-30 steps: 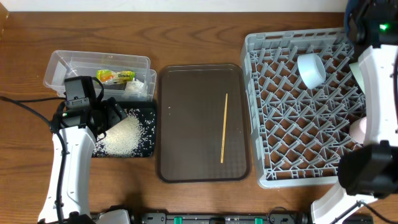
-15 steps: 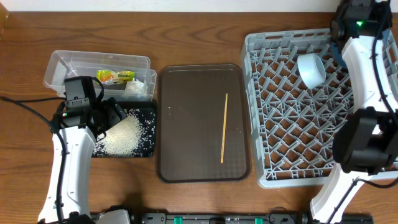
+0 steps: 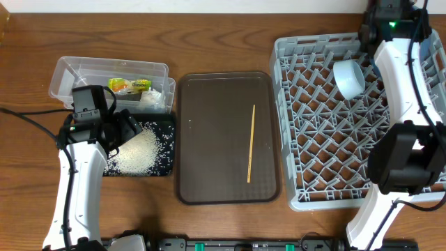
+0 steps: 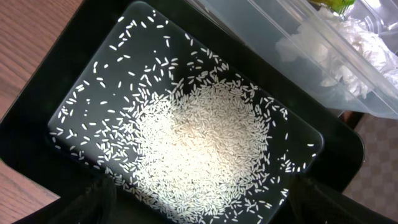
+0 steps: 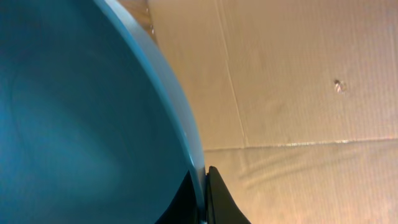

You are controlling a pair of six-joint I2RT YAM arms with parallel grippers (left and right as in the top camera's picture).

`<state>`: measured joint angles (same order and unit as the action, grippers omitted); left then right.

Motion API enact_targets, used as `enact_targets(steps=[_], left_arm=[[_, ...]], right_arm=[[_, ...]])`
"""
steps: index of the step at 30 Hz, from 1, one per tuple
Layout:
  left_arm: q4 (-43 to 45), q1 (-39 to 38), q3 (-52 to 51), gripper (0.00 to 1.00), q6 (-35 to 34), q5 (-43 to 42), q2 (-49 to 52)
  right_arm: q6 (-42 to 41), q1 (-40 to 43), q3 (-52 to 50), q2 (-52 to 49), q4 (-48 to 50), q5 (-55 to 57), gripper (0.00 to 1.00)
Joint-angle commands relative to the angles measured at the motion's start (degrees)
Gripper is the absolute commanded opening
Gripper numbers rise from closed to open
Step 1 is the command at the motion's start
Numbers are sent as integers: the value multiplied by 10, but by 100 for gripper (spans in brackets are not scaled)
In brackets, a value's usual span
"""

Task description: Sort waste into correct bins and load items into the dishwasher rack

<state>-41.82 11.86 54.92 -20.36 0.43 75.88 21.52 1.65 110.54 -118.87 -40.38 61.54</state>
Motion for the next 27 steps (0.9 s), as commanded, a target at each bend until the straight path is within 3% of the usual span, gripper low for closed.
enact_targets(steps=[1,10,17,27], left_arm=[[-1,2,6,91,-1,7,-3],[-1,2,6,91,-1,7,-3],[-1,2,6,91,-1,7,-3],[-1,2,6,91,-1,7,-3]], right_arm=[[-44,-16,-9,-10,-53,-26,1],[-162,-26,-9,-10,-223,-92,4],[-193,-28,-8,-7,-257,-127,10],[-198,-27,-7,80,-224,-148,43]])
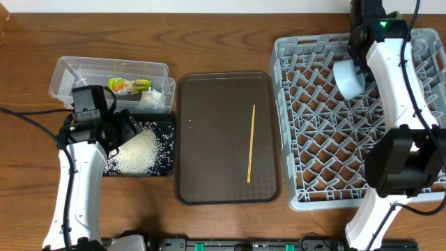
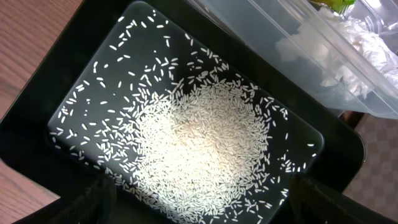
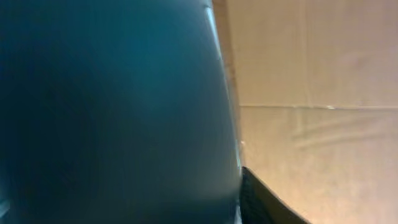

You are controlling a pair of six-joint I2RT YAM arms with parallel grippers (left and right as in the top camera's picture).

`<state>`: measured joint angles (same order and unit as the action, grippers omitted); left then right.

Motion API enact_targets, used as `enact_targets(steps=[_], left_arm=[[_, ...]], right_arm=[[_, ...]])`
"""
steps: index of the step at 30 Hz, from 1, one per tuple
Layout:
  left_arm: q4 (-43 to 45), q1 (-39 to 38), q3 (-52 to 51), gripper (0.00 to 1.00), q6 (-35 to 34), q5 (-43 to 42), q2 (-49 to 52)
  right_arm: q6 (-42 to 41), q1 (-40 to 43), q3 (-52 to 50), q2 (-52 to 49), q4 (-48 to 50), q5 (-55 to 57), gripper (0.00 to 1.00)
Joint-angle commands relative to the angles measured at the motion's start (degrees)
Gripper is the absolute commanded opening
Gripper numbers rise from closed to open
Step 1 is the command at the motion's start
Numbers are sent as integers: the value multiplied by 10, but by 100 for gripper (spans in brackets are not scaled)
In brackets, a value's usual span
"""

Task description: Sort waste into correct bins and load items into the dishwasher rack

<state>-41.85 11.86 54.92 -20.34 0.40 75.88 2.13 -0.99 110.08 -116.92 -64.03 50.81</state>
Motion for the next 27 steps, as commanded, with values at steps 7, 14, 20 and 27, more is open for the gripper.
enact_targets(steps=[7,14,20,27], left_arm=[[-1,2,6,91,-1,7,-3],[-1,2,6,91,-1,7,-3],[-1,2,6,91,-1,7,-3],[-1,2,6,91,-1,7,-3]], right_arm=[[-4,-1,-2,143,41,-189,48],[23,-5,-3,155,35,-497,47],[27,-32,-3,134,30,-626,39],[36,-95,-3,92,12,-633,38]])
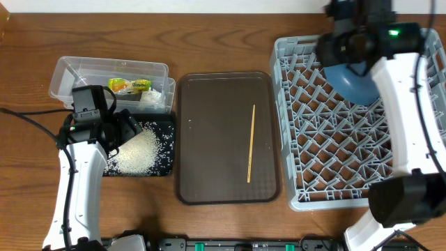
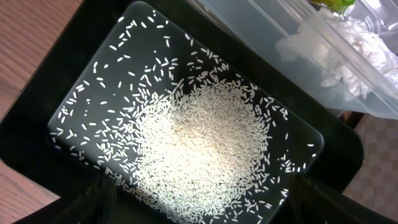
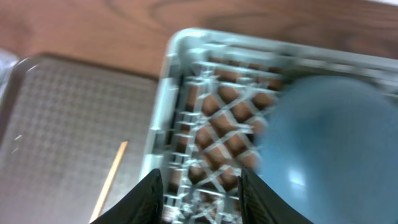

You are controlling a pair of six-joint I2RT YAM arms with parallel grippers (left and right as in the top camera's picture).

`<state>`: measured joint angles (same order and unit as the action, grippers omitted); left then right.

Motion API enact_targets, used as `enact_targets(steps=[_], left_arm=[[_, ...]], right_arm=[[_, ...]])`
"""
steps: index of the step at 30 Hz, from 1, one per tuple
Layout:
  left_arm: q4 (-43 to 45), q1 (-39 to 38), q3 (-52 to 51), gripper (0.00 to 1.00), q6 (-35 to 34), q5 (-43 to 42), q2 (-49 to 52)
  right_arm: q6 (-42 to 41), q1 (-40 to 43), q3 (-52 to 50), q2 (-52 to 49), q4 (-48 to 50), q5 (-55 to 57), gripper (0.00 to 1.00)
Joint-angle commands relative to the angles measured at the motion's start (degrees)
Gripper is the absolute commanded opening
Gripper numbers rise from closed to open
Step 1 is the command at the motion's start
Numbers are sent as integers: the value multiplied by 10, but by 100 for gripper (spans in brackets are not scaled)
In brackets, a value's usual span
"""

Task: Sort waste into correct bins and load items into the dishwasher rack
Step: 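Move the right gripper toward the wooden chopstick on the brown tray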

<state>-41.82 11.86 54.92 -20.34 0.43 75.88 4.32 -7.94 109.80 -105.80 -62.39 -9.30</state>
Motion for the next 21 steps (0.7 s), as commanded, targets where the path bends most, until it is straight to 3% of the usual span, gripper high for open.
enact_targets(steps=[1,7,9,12,21], left_arm=[[-1,2,6,91,-1,7,-3],[-1,2,6,91,-1,7,-3],[-2,2,6,91,-1,7,-3],[-1,2,6,91,-1,7,-3],[-2,2,6,91,-1,7,-3]], right_arm=[[19,-37,0,-27,-4,-32,38],[20,-88,0,-71,-1,-30,39],[20,-100,0,-88,-2,-30,34],[20,-115,0,-116,-3,-31,1],[9,-118,0,-166,-25,40,1]])
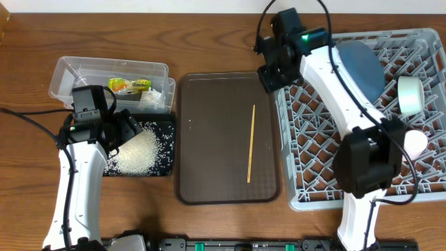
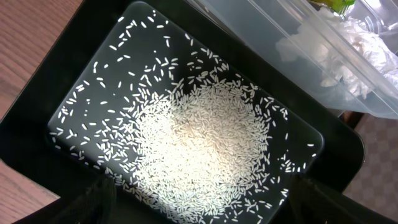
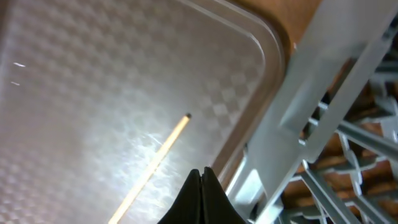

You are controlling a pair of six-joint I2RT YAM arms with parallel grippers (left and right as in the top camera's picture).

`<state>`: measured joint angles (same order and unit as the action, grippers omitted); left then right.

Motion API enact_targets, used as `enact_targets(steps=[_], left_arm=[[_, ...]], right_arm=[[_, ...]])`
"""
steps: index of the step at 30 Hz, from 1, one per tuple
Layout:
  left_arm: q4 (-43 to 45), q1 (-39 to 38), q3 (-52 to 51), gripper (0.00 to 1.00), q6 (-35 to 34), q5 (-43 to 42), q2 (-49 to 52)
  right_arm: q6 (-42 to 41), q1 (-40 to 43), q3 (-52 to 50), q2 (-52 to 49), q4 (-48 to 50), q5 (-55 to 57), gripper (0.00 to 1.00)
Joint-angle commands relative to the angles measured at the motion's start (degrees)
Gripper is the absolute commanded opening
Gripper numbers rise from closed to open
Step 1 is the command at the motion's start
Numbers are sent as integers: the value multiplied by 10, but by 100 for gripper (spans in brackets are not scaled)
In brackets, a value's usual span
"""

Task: Sort waste into correct bins and load items into the dishwasher rack
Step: 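Move the right gripper toward the wooden chopstick on the brown tray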

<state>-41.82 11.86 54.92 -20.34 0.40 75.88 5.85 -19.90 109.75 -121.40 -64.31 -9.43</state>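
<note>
A thin wooden chopstick (image 1: pixel 251 143) lies lengthwise on the brown tray (image 1: pixel 209 139). In the right wrist view the chopstick (image 3: pixel 152 165) ends just ahead of my fingertips. My right gripper (image 1: pixel 268 75) (image 3: pixel 202 177) is shut with nothing in it, over the tray's far right corner beside the grey dishwasher rack (image 1: pixel 327 139). A blue bowl (image 1: pixel 359 61) lies in the rack's back part. My left gripper (image 1: pixel 124 129) (image 2: pixel 205 211) stands open over the black tray (image 1: pixel 167 125), which holds a heap of rice (image 2: pixel 199 143).
A clear bin (image 1: pixel 90 70) with wrappers and crumpled tissue stands behind the black tray. A white cup (image 1: pixel 410 95) and another white round item (image 1: pixel 416 143) sit in the rack's right side. The rack's grey rim (image 3: pixel 329 81) rises close on my right gripper's right.
My right gripper was open over the rack's back left with the blue bowl below it. Now it is shut and further left, at the tray's far right corner. The left arm has not moved.
My right gripper held the blue bowl by its rim over the back of the rack at the two oldest moments. Then it was open with the bowl lying in the rack. Now it is shut and empty near the chopstick's far end. The left gripper stayed over the rice.
</note>
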Motion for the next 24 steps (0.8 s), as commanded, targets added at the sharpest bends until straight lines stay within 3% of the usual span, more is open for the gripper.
enact_targets(steps=[1,11,24], left_arm=[[-1,2,6,91,-1,7,-3],[-1,2,6,91,-1,7,-3],[-1,2,6,91,-1,7,-3]], right_arm=[[-7,3,0,-12,-10,54,1],[-31,47,0,-15,-13,166,1],[-9,58,0,-6,-13,89,1]])
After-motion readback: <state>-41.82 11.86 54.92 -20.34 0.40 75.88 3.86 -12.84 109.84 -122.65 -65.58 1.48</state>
